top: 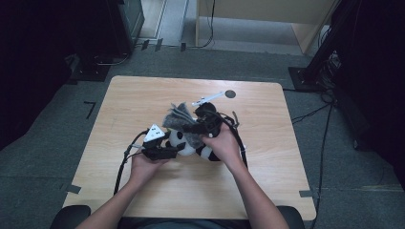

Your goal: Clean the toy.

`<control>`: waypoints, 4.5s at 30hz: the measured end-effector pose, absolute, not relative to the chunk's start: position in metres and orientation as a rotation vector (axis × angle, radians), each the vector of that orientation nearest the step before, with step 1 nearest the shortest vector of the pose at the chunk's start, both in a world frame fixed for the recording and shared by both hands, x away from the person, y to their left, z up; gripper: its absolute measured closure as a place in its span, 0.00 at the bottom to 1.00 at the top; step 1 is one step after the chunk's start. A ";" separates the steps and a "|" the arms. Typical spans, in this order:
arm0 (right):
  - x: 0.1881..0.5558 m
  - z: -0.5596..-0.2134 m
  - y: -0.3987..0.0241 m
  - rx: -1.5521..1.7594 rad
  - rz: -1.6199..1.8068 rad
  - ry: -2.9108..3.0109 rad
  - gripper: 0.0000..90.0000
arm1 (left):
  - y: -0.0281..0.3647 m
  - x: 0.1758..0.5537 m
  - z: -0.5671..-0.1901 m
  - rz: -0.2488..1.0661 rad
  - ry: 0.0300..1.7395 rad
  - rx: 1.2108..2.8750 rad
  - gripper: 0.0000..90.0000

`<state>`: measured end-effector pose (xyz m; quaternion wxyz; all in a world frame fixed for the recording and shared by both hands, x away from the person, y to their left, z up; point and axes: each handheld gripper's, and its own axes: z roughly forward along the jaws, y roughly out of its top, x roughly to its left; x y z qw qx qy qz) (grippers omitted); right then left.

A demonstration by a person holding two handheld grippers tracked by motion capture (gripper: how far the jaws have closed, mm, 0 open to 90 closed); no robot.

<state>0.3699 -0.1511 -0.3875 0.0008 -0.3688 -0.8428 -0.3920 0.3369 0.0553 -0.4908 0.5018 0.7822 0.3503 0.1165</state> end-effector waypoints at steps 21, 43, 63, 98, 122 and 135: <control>0.383 -0.404 -0.176 -1.238 -1.200 -2.609 0.79 | 0.048 0.345 -0.490 0.264 0.870 1.952 0.28; 0.378 -0.386 -0.245 -1.443 -1.350 -2.483 0.80 | 0.048 0.350 -0.490 0.247 0.849 1.944 0.28; 0.376 -0.412 -0.163 -1.241 -1.234 -2.573 0.81 | 0.046 0.349 -0.492 0.266 0.854 1.917 0.28; 0.331 -0.371 -0.292 -1.529 -1.417 -2.464 0.81 | 0.045 0.355 -0.491 0.239 0.835 1.953 0.28; 0.312 -0.414 -0.304 -1.543 -1.340 -2.492 0.80 | 0.046 0.357 -0.490 0.217 0.838 1.972 0.29; 0.295 -0.387 -0.272 -1.334 -1.483 -2.478 0.80 | 0.046 0.357 -0.489 0.212 0.839 1.977 0.29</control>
